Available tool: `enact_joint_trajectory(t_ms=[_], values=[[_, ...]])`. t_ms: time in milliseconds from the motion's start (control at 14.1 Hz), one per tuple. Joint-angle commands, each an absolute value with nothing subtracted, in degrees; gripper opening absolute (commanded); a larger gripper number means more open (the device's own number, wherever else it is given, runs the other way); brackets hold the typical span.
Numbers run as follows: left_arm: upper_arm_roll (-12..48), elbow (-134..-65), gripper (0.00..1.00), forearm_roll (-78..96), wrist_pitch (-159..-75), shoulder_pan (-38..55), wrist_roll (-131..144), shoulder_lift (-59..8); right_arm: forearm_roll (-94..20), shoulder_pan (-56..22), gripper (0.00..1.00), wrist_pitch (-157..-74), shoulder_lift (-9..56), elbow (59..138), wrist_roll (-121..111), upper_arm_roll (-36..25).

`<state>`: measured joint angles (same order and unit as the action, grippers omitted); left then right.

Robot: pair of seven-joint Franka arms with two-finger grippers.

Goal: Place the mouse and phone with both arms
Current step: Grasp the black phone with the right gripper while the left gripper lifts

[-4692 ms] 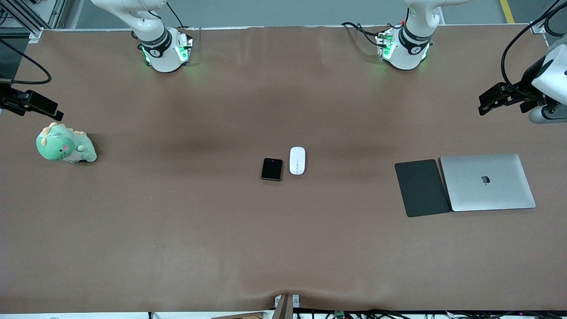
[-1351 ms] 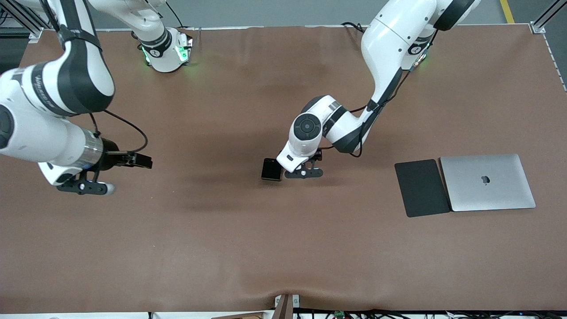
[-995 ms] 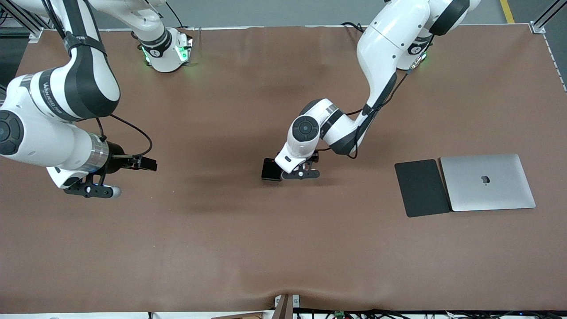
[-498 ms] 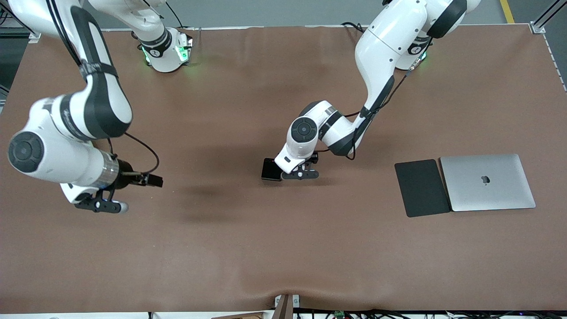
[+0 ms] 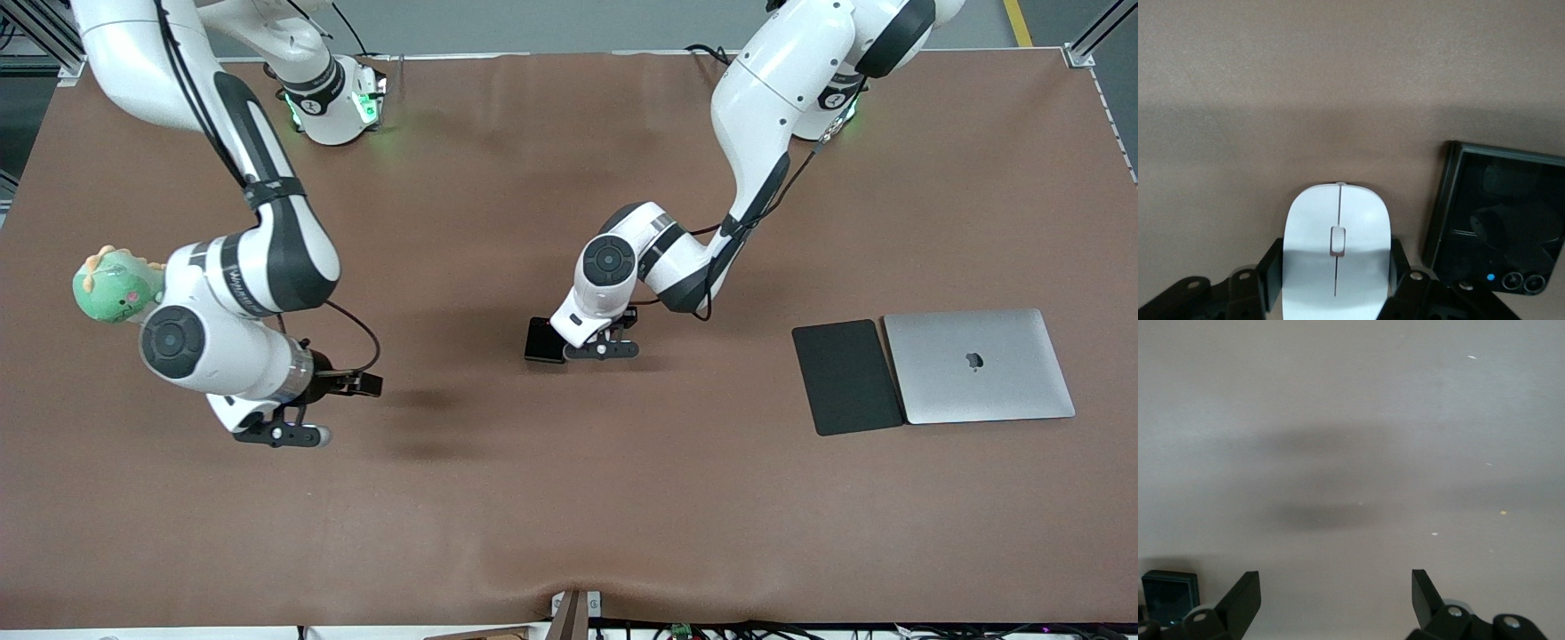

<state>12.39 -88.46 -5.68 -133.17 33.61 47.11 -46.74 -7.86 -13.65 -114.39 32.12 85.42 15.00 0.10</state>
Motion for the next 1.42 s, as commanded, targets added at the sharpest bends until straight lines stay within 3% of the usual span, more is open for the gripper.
enact_joint_trajectory(t_ms=[0, 142, 427, 1066, 1351], values=[[11.8, -87.2, 0.60, -7.4, -133.6, 34.5, 48.7, -47.5, -8.3, -14.0, 1.00, -113.9, 37.5, 78.9, 18.4, -0.3], [11.7, -87.2, 0.55, -7.5, -133.6, 34.5, 48.6, -47.2, -8.3, -15.3, 1.00, -115.2, 40.2, 76.0, 22.0, -0.2], [11.4, -87.2, 0.56, -7.6, -133.0, 33.5, 48.4, -45.4, -8.2, -19.7, 1.00, -115.3, 41.4, 75.7, 28.0, -0.3], [11.6, -87.9, 0.56, -7.5, -121.7, 20.9, 34.8, -31.9, -8.3, -29.2, 1.00, -115.9, 44.5, 76.1, 32.4, -0.2], [11.6, -88.4, 0.56, -7.5, -116.0, 14.6, 28.0, -28.7, -9.0, -34.3, 1.00, -124.3, 47.2, 77.1, 32.5, -0.2]])
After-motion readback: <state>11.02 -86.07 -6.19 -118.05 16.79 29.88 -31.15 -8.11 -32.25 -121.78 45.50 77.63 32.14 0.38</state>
